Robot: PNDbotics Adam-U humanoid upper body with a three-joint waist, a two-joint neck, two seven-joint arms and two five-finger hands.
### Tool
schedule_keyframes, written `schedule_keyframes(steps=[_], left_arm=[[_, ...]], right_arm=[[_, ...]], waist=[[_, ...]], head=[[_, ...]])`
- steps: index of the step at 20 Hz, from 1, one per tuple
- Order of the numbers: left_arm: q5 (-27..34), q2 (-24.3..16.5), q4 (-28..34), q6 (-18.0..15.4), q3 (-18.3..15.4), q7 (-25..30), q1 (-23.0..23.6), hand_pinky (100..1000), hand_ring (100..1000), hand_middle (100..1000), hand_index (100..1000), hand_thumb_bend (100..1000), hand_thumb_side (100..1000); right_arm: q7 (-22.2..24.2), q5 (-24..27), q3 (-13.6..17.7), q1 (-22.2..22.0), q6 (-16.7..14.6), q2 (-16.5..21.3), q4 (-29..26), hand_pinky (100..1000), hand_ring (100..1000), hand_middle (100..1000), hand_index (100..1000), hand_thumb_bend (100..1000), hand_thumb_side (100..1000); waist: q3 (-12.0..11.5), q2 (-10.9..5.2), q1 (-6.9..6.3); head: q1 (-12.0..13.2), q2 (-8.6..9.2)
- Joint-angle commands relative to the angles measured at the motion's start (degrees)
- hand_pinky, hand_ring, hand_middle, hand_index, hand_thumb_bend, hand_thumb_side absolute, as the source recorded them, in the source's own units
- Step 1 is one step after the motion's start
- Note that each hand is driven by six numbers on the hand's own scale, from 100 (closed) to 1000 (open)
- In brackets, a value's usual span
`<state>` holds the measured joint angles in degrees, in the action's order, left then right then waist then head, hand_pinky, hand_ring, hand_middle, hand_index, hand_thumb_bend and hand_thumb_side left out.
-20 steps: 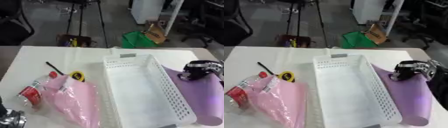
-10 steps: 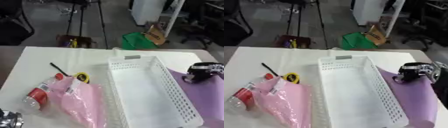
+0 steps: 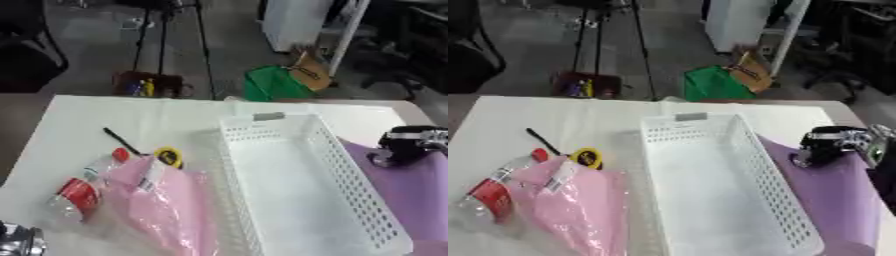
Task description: Pick up objects on the table and place them in the box.
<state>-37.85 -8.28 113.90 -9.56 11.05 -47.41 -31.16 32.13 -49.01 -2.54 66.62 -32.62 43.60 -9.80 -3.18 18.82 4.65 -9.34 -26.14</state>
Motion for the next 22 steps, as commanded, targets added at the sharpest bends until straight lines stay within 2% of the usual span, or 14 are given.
schedule_keyframes(steps=[1, 9, 16, 22], left_arm=[[0.23, -1.07, 0.69, -0.05, 0.08, 0.24, -0.75, 681, 652, 740, 751, 100, 971], [0.27, -1.24, 0.69, 0.03, 0.05, 0.31, -0.94, 681, 652, 741, 752, 100, 971], [0.2, -1.66, 0.69, 0.12, 0.12, 0.5, -1.14, 681, 653, 741, 752, 100, 971], [0.29, -1.76, 0.69, 0.26, 0.12, 0.63, -1.22, 681, 653, 742, 752, 100, 971]], right_arm=[[19.83, 0.0, -1.03, -0.13, -19.35, 1.73, -0.36, 100, 100, 100, 423, 100, 505], [19.83, -0.3, -1.07, 0.35, -19.35, 2.82, -1.76, 100, 100, 100, 426, 100, 491], [19.83, 1.25, -0.83, 0.46, -19.35, 4.19, -3.19, 100, 100, 100, 426, 100, 488], [19.83, 2.54, -0.33, 0.19, -19.35, 5.46, -3.93, 100, 100, 100, 424, 100, 488]], waist=[[0.0, -0.55, -0.32], [-0.18, -0.51, -0.27], [-0.21, -0.39, 0.13], [-0.13, -0.38, -0.04]], head=[[0.41, 0.0], [0.25, -0.39], [0.02, -0.46], [-0.03, -0.4]])
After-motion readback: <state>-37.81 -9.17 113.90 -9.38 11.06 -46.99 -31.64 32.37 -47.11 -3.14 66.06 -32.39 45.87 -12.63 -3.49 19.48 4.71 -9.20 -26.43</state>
